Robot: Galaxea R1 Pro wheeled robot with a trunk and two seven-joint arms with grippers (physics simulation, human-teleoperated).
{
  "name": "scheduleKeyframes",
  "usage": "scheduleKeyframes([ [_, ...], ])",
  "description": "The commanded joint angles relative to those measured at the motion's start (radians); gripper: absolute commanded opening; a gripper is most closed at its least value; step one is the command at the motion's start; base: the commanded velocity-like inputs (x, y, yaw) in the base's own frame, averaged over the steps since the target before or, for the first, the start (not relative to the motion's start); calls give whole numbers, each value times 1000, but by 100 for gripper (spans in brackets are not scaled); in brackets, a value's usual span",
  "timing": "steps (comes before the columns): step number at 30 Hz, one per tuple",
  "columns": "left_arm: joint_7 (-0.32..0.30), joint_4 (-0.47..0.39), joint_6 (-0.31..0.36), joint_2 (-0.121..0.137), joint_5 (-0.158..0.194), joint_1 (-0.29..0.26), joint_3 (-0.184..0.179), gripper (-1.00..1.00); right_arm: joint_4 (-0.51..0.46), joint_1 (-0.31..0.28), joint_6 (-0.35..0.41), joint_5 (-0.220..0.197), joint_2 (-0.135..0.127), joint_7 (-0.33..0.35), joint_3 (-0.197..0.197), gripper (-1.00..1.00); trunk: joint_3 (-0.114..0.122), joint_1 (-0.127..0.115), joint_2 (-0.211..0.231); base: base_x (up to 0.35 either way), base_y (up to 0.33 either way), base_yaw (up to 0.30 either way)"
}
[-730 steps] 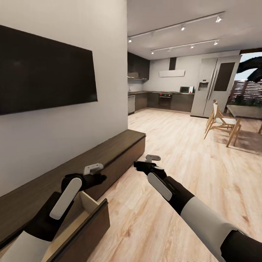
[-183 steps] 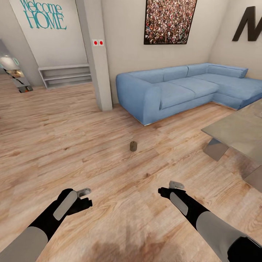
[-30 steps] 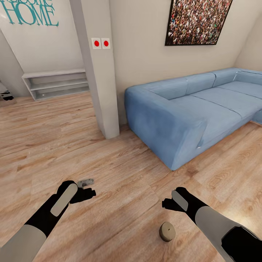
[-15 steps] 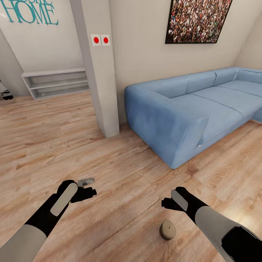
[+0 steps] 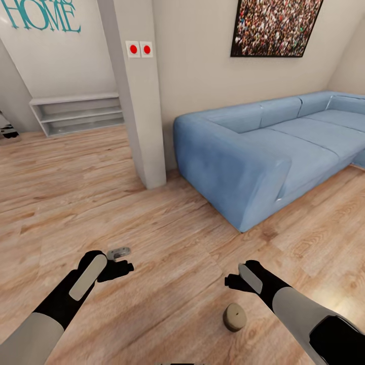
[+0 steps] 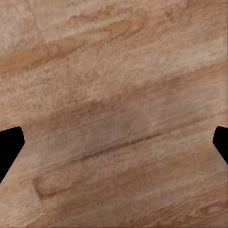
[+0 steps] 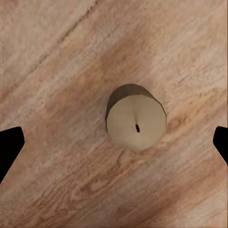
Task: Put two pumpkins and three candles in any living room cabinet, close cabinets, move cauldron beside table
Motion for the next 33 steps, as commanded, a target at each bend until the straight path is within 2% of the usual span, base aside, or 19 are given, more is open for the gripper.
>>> scheduleKeyframes([
  [1, 10, -1, 0, 1, 11, -1, -2, 100, -3, -1, 2, -11, -2, 7, 7, 100, -4, 4, -8, 0, 0, 0],
  [7, 10, 2, -1, -3, 10, -1, -3, 100, -3, -1, 0, -11, -4, 56, 6, 100, -23, 27, -50, 0, 0, 0],
  [29, 10, 3, -1, -5, 10, -1, -3, 100, -4, -1, -17, -9, -2, 60, 10, 100, -92, 111, -204, 0, 0, 0],
  [33, 10, 3, -1, -5, 10, -1, -3, 100, -3, -1, -30, -9, -2, 60, 11, 100, -107, 113, -205, 0, 0, 0],
])
